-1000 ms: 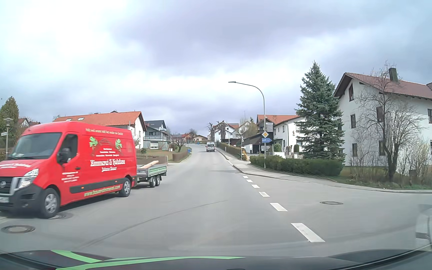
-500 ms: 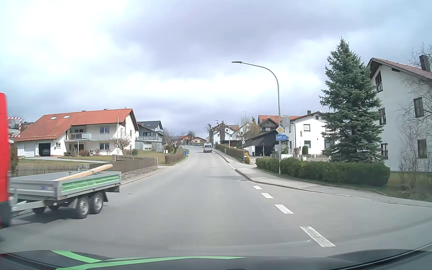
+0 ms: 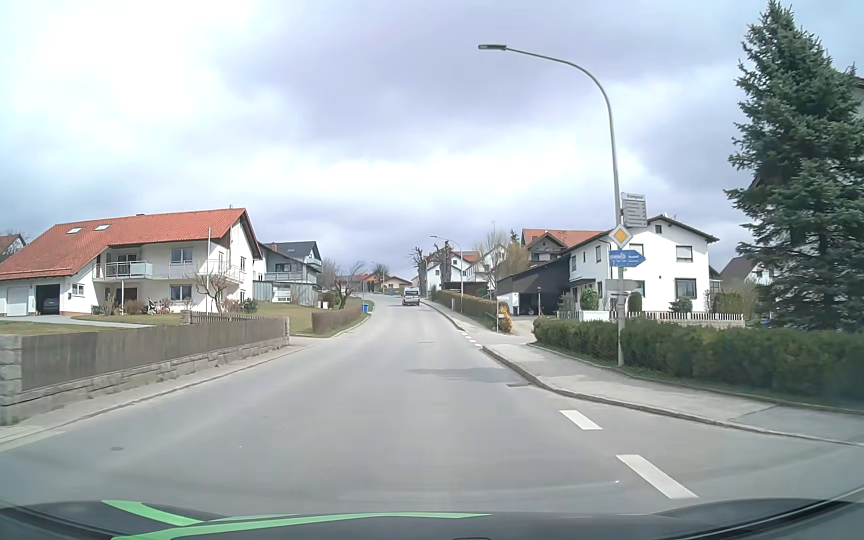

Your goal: Follow the waypoints while adhering to traffic rules and regulations

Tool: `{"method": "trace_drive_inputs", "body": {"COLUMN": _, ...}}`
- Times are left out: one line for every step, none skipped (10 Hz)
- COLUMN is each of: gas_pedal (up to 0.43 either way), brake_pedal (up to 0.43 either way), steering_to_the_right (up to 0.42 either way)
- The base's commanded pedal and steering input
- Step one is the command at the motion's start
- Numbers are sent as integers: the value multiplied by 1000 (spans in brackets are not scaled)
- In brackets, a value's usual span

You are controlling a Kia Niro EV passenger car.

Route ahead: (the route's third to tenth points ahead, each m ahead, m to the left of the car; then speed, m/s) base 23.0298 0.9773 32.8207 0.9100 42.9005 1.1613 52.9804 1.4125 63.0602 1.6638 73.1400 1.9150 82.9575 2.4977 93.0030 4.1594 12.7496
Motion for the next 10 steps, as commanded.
{"method": "trace_drive_inputs", "body": {"gas_pedal": 177, "brake_pedal": 0, "steering_to_the_right": -1}}
{"method": "trace_drive_inputs", "body": {"gas_pedal": 177, "brake_pedal": 0, "steering_to_the_right": -1}}
{"method": "trace_drive_inputs", "body": {"gas_pedal": 189, "brake_pedal": 0, "steering_to_the_right": -1}}
{"method": "trace_drive_inputs", "body": {"gas_pedal": 189, "brake_pedal": 0, "steering_to_the_right": -1}}
{"method": "trace_drive_inputs", "body": {"gas_pedal": 197, "brake_pedal": 0, "steering_to_the_right": -1}}
{"method": "trace_drive_inputs", "body": {"gas_pedal": 197, "brake_pedal": 0, "steering_to_the_right": -1}}
{"method": "trace_drive_inputs", "body": {"gas_pedal": 209, "brake_pedal": 0, "steering_to_the_right": -1}}
{"method": "trace_drive_inputs", "body": {"gas_pedal": 220, "brake_pedal": 0, "steering_to_the_right": -1}}
{"method": "trace_drive_inputs", "body": {"gas_pedal": 220, "brake_pedal": 0, "steering_to_the_right": -1}}
{"method": "trace_drive_inputs", "body": {"gas_pedal": 220, "brake_pedal": 0, "steering_to_the_right": -1}}
